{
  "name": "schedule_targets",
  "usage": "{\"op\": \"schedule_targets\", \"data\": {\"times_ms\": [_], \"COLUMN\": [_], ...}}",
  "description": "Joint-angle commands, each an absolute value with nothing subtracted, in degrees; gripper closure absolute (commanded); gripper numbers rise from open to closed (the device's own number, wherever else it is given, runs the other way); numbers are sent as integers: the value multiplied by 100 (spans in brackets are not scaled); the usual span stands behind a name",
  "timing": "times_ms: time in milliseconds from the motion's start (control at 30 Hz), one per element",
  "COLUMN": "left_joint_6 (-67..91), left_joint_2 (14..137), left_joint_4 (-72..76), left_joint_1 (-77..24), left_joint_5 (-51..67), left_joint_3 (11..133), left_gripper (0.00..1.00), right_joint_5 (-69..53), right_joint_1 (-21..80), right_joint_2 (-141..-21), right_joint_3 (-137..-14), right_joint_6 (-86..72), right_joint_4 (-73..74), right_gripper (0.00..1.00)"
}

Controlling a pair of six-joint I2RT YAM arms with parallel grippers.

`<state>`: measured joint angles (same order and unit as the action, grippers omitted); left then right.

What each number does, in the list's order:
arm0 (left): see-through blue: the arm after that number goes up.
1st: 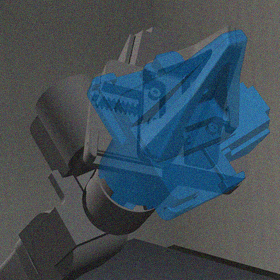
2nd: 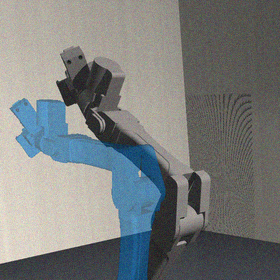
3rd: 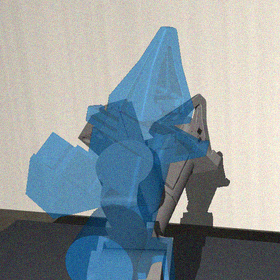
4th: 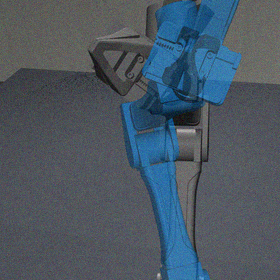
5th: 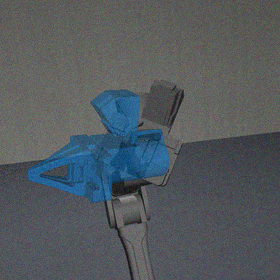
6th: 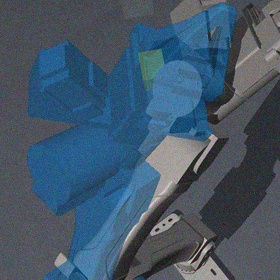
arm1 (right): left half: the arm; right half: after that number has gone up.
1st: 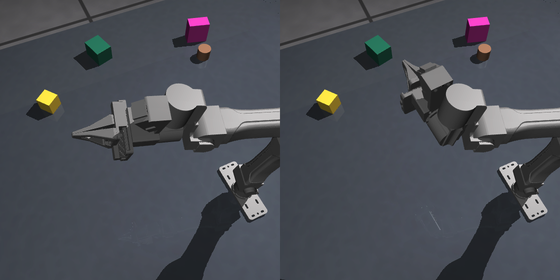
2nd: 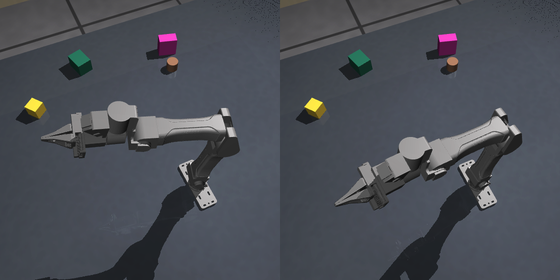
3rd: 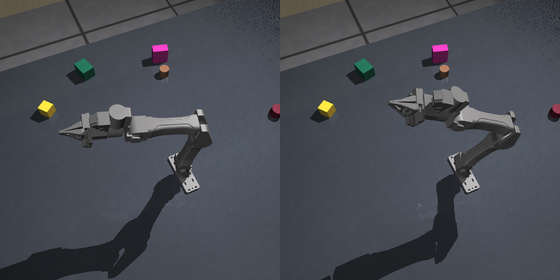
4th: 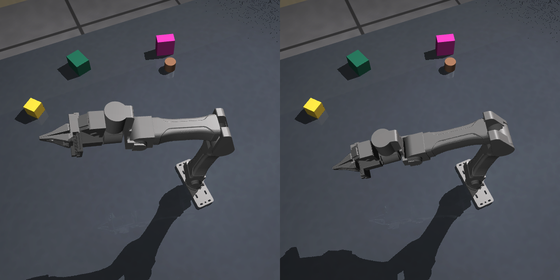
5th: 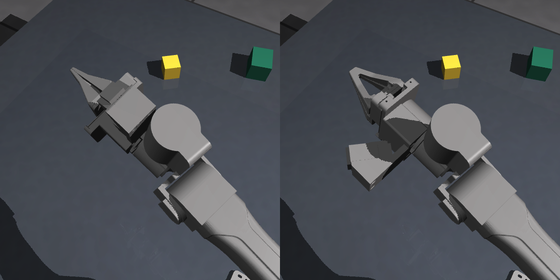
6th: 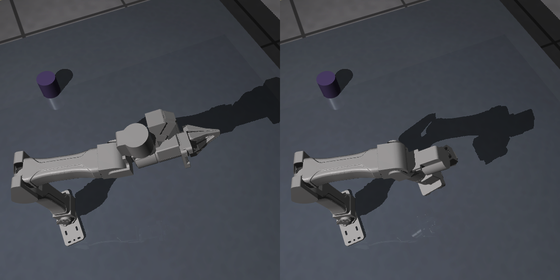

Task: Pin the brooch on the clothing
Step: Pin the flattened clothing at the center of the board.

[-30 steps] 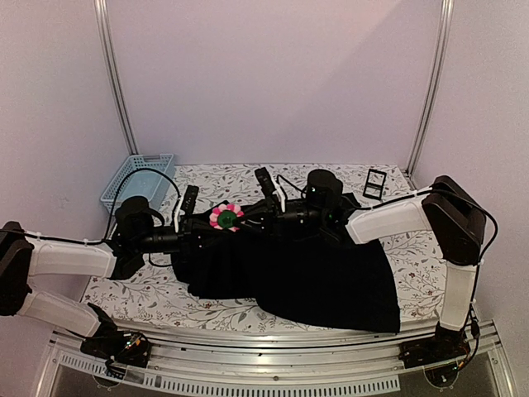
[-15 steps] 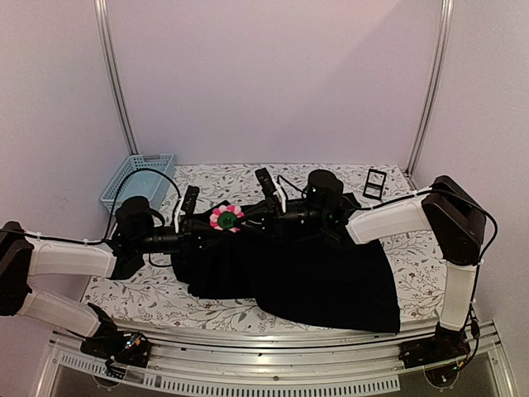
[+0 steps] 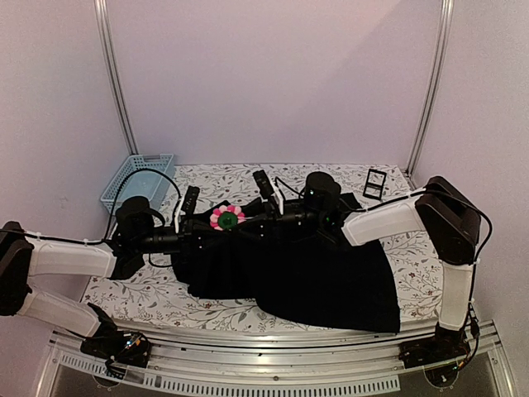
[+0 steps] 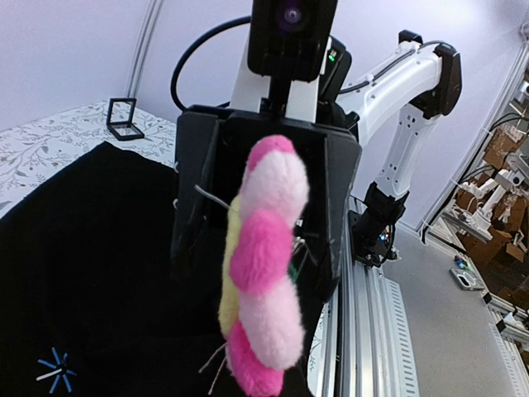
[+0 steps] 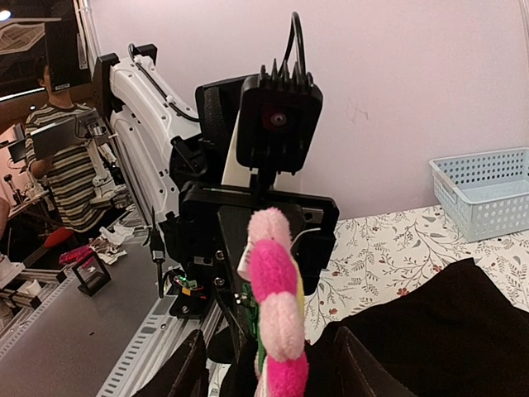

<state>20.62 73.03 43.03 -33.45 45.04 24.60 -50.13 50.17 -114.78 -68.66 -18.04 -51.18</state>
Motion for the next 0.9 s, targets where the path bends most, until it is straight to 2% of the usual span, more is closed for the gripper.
{"op": "schedule_targets", "data": {"times_ms": [0, 100, 167, 433, 567, 633, 700, 867], "left_joint_6": [2063, 2172, 2232, 2334, 2341, 2332, 2325, 2293], "left_joint_2": [7271, 7269, 7261, 7282, 7295, 7295, 7296, 7295], "left_joint_4": [4512, 4654, 4700, 4708, 4703, 4677, 4659, 4622], "left_joint_1": [-3437, -3445, -3438, -3401, -3407, -3404, -3402, -3401], "left_joint_5": [4584, 4581, 4591, 4777, 4797, 4787, 4783, 4757], "left_joint_3": [2564, 2543, 2552, 2610, 2635, 2630, 2632, 2637], "left_gripper": [100, 100, 100, 100, 100, 100, 100, 100], "right_joint_5": [-5061, -5079, -5080, -5093, -5051, -5015, -4997, -5035], "right_joint_1": [5088, 5088, 5081, 4985, 4949, 4939, 4928, 4924], "right_joint_2": [-11698, -11724, -11708, -11597, -11607, -11574, -11513, -11409], "right_joint_3": [-6970, -6951, -6890, -6627, -6631, -6606, -6592, -6645], "right_joint_6": [-1812, -1869, -1857, -2207, -2343, -2370, -2366, -2285], "right_joint_4": [-5284, -5384, -5369, -5606, -5638, -5684, -5724, -5681], "right_gripper": [52, 75, 82, 84, 71, 69, 72, 87]}}
